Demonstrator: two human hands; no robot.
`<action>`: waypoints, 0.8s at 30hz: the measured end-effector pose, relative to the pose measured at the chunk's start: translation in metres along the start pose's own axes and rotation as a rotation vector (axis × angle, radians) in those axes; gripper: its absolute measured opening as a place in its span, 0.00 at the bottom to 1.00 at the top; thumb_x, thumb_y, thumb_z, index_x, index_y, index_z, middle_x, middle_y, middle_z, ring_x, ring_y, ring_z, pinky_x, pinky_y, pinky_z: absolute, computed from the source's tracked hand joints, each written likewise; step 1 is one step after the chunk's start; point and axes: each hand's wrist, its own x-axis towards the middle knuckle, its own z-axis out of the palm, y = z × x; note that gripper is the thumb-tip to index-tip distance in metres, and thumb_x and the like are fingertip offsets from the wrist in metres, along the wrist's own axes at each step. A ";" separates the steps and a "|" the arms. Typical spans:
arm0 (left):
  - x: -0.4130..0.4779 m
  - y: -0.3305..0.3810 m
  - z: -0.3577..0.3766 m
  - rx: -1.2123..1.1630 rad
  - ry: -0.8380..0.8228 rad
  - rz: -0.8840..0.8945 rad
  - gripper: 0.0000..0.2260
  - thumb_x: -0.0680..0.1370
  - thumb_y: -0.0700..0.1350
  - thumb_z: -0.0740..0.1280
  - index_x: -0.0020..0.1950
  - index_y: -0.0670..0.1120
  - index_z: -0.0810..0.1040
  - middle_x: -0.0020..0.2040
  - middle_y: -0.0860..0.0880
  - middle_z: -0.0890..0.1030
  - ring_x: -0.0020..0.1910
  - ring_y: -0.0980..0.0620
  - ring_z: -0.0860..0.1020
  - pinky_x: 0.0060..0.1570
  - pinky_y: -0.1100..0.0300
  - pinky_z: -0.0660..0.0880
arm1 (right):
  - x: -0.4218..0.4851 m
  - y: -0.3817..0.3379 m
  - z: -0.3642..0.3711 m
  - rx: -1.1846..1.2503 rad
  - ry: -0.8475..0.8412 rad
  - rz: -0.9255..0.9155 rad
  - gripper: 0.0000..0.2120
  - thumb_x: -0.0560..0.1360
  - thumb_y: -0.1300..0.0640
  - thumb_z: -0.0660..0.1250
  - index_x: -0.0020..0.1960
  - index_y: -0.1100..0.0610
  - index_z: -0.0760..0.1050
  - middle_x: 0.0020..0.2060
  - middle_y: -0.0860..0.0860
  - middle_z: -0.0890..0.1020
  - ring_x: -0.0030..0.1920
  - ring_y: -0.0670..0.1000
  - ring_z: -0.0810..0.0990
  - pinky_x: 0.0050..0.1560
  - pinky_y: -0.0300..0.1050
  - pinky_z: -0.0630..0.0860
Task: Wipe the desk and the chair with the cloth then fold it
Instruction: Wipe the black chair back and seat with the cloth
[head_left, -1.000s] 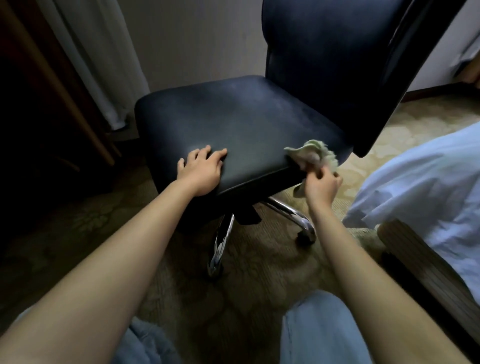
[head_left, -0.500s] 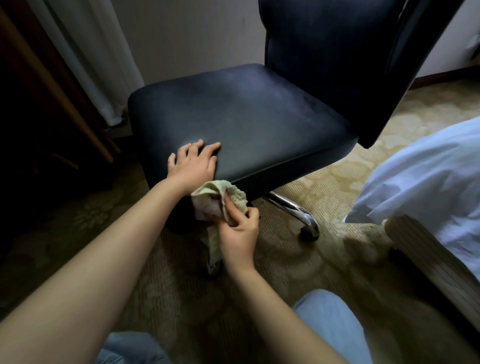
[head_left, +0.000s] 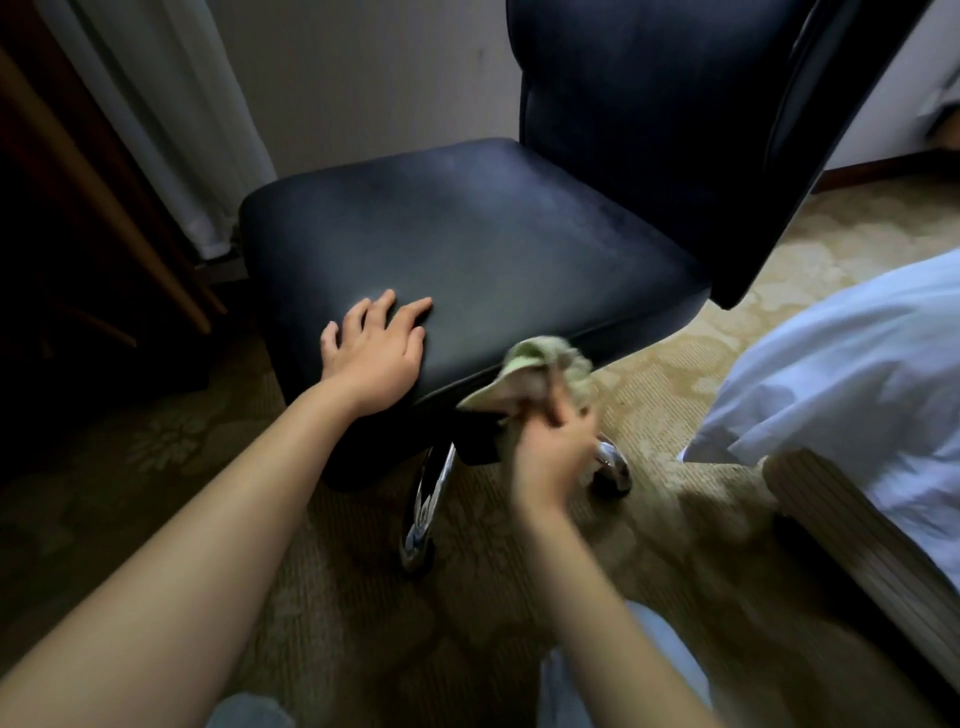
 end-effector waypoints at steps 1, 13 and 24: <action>0.000 -0.001 0.000 0.001 0.014 0.000 0.19 0.82 0.53 0.48 0.73 0.63 0.57 0.77 0.52 0.53 0.76 0.51 0.48 0.72 0.46 0.43 | -0.017 0.001 0.004 0.031 -0.040 -0.054 0.21 0.70 0.72 0.67 0.60 0.58 0.78 0.53 0.54 0.73 0.54 0.48 0.74 0.58 0.31 0.67; -0.003 -0.004 0.007 0.027 0.184 0.030 0.18 0.82 0.53 0.48 0.72 0.61 0.62 0.76 0.53 0.58 0.75 0.51 0.53 0.72 0.47 0.49 | 0.173 -0.013 -0.026 0.042 0.221 0.000 0.20 0.75 0.69 0.58 0.65 0.59 0.73 0.62 0.58 0.73 0.61 0.50 0.74 0.59 0.31 0.65; -0.010 0.014 0.017 -0.008 0.219 -0.048 0.18 0.82 0.53 0.48 0.72 0.60 0.61 0.76 0.53 0.57 0.75 0.52 0.52 0.72 0.45 0.47 | 0.095 -0.019 -0.009 -0.357 0.024 -0.246 0.19 0.71 0.60 0.63 0.61 0.57 0.78 0.59 0.62 0.71 0.56 0.63 0.70 0.60 0.49 0.64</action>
